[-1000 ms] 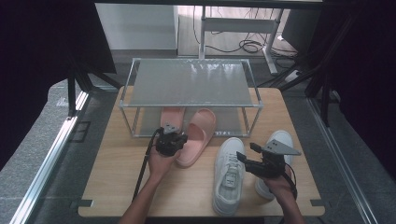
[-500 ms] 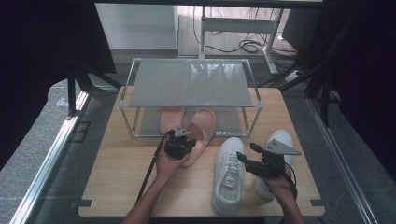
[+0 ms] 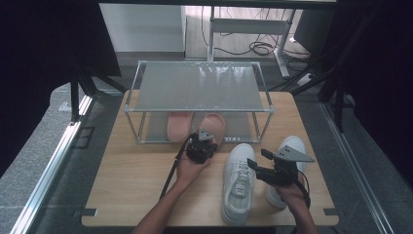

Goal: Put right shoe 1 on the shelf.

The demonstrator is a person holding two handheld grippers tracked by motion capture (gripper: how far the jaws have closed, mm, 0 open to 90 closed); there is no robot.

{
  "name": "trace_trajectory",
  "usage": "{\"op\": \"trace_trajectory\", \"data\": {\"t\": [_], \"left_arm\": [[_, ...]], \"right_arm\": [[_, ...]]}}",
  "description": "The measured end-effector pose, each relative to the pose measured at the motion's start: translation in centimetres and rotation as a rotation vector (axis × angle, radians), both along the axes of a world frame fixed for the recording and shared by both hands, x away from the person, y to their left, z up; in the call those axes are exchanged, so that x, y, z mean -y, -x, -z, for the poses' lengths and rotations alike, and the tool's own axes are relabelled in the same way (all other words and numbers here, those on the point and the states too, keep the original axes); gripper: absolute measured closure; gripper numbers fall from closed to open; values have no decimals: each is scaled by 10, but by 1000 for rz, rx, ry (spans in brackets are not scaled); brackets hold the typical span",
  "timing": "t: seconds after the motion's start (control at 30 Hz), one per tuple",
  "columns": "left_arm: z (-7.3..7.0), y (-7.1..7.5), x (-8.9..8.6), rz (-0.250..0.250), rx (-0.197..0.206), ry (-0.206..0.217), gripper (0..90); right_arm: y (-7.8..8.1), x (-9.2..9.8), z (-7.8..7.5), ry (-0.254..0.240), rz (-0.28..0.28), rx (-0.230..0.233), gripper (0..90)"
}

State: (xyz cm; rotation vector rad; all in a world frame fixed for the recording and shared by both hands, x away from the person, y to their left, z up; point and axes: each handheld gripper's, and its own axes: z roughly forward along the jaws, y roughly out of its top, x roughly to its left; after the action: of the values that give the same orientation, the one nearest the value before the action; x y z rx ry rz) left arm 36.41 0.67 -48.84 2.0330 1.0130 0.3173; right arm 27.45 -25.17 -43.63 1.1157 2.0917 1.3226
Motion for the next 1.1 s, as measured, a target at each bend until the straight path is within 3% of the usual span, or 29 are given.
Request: {"op": "trace_trajectory", "data": {"t": [0.17, 0.5, 0.6, 0.87, 1.1], "left_arm": [[-1, -12, 18, 0, 7, -24, 900], [9, -34, 41, -42, -6, -125, 900], [11, -36, 46, -46, 6, -159, 900], [12, -45, 46, -70, 18, -221, 900], [9, -59, 45, -91, 13, -226, 900]], "right_arm": [[0, 1, -1, -4, 2, 0, 346], [0, 4, -1, -8, 4, 1, 346], [0, 4, -1, -10, 2, 1, 346], [0, 3, 0, -11, 2, -1, 346], [0, 5, -1, -11, 3, 2, 346]]}}
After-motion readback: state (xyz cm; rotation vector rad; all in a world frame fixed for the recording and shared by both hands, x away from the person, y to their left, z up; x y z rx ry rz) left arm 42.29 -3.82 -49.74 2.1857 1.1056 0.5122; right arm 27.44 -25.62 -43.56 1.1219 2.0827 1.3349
